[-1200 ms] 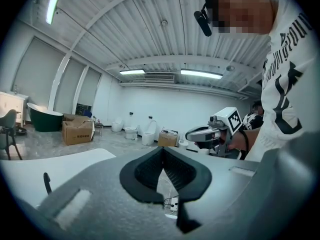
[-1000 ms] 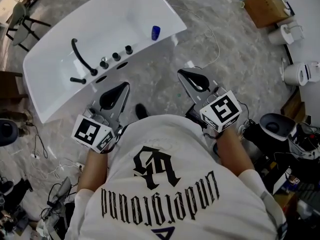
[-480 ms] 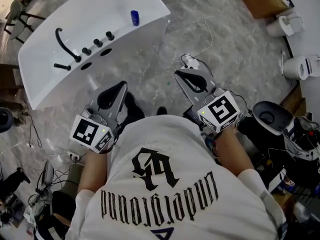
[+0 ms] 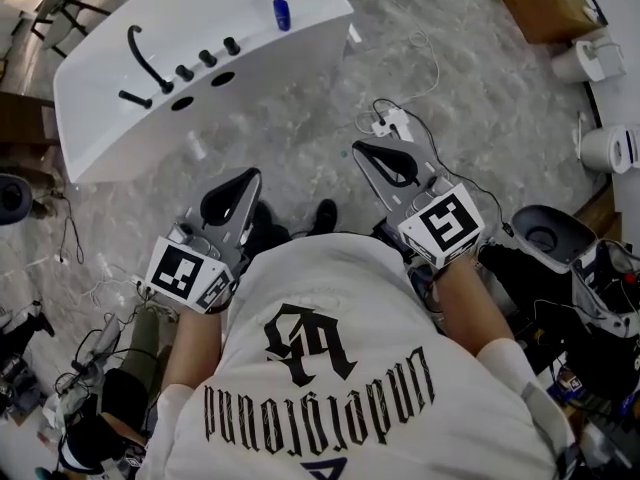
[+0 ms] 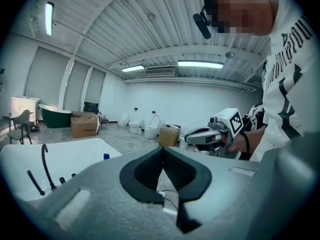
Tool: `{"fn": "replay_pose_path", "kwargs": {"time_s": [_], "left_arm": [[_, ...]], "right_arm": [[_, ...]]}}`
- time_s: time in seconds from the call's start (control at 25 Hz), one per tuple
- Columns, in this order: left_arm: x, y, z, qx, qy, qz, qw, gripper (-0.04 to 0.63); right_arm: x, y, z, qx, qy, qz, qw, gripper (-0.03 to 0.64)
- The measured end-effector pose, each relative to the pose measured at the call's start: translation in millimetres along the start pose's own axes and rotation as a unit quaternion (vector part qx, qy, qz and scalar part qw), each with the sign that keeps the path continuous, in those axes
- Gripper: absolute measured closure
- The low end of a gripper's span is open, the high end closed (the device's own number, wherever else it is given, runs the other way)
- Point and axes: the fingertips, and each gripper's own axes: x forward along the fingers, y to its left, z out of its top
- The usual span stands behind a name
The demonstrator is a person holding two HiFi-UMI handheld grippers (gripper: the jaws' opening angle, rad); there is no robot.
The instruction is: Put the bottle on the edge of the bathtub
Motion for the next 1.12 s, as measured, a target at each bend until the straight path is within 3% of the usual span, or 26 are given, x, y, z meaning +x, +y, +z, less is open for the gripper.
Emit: {"fn": "replay_pose_path", "kwargs": {"time_s": [0.28, 0.52, 0.72, 1.12], "left_arm": [[-45.6, 1.8, -1.9, 0.013, -0.013, -0.010, 0.9998, 0.589], [-119.8, -12.1, -17.3, 0.022, -0.019, -0.024, 0.9993, 0.589], [-181.9, 6.5, -35.4, 0.017, -0.027, -0.018, 0.9993, 0.591], [-245.0, 8.3, -51.1, 0.018, -0.030, -0.021, 0.9992, 0.589]], "right_arm": [[-1.2, 46.8, 10.0, -0.011, -0.011, -0.021, 1.000, 0.615], [2.3, 127.8, 5.6, -0.007, -0.005, -0.022, 1.000, 0.615], [24.9, 186.7, 8.1, -0.021, -0.006, -0.023, 1.000, 0.615], [28.3, 245.6, 17.1, -0.028, -0.018, -0.039, 0.999, 0.615]]}}
